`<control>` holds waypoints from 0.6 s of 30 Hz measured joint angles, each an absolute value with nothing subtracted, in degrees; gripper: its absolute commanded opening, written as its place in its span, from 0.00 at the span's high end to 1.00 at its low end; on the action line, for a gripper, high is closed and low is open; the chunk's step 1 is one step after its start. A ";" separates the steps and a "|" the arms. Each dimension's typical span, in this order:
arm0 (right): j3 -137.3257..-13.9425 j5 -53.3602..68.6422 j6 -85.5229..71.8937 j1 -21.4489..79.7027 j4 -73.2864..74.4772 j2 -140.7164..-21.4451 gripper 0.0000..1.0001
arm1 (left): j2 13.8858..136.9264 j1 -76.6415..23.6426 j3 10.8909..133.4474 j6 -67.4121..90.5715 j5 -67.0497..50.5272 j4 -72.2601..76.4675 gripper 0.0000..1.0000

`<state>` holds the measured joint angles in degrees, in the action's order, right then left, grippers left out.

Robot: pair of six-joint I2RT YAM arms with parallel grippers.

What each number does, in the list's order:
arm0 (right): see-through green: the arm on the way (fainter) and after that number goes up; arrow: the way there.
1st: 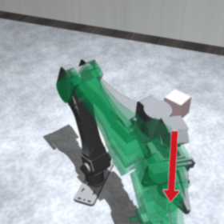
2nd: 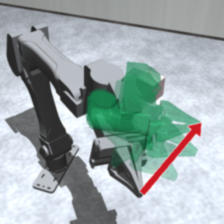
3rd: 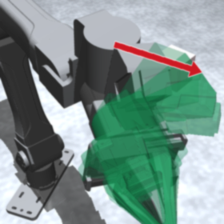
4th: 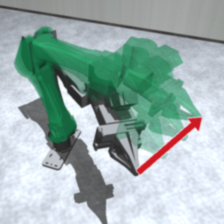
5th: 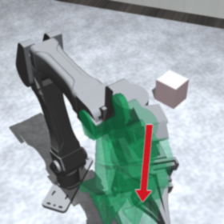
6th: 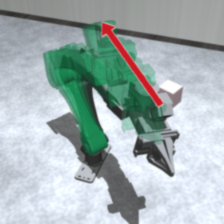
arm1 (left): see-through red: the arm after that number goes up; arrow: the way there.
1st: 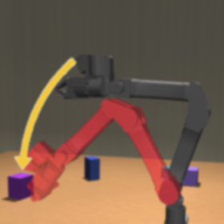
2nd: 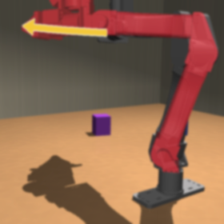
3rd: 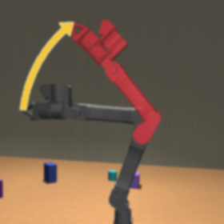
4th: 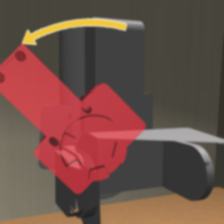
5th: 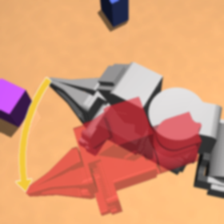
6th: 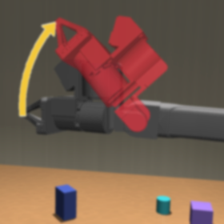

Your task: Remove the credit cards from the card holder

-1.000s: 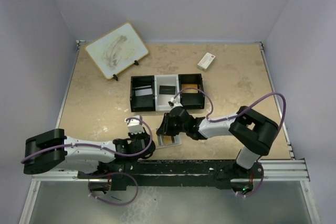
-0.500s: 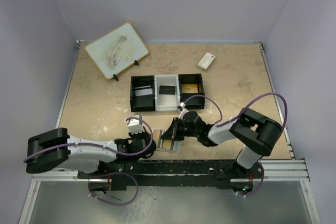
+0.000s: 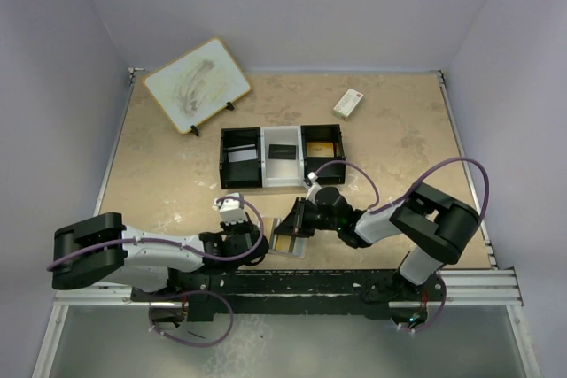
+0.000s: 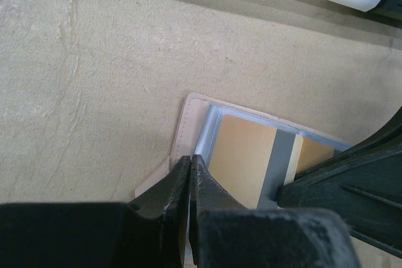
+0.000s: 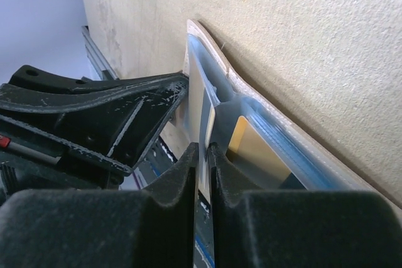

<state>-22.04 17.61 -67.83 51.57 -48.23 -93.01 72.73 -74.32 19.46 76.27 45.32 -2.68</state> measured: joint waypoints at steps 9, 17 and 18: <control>-21.45 17.96 -68.86 51.35 -49.74 -93.76 0.88 | 73.19 -74.32 20.08 75.88 45.30 -3.29 1.00; -20.40 17.61 -69.52 51.33 -50.00 -93.67 0.99 | 73.17 -74.32 20.16 75.88 45.28 -3.49 1.00; -20.29 17.52 -69.52 51.33 -50.00 -93.58 1.00 | 73.17 -74.32 20.16 75.88 45.28 -3.49 1.00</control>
